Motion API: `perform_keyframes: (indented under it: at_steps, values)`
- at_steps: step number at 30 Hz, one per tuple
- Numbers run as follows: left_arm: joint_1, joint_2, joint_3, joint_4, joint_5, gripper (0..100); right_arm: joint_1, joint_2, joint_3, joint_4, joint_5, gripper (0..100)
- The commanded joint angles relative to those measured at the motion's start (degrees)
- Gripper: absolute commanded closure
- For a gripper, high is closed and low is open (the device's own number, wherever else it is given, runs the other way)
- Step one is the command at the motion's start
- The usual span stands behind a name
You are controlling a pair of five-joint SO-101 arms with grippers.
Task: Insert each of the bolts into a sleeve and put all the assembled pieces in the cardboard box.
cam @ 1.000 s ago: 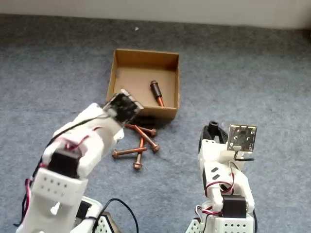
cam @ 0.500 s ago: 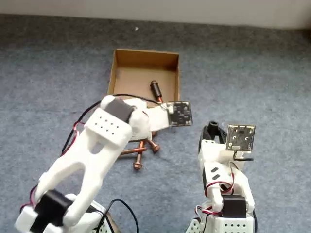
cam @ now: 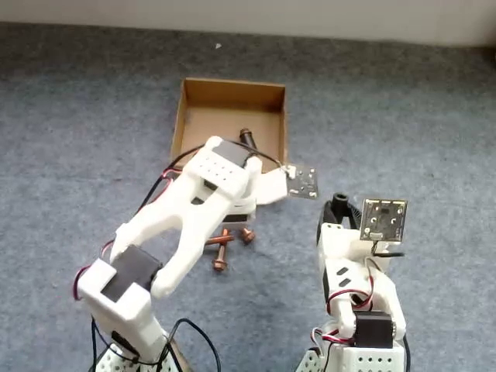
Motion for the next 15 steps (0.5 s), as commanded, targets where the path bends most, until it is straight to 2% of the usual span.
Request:
perform_keyframes:
  at_steps: [1,15]
  values:
    - [0.7,2.2,-2.5,0.4,-2.7,87,0.5,-0.9,-0.9,0.0,0.5,99.2]
    - [3.6,3.1,-2.1,0.0,-4.2,87,0.5,-0.9,-0.8,-0.1,0.6,99.2]
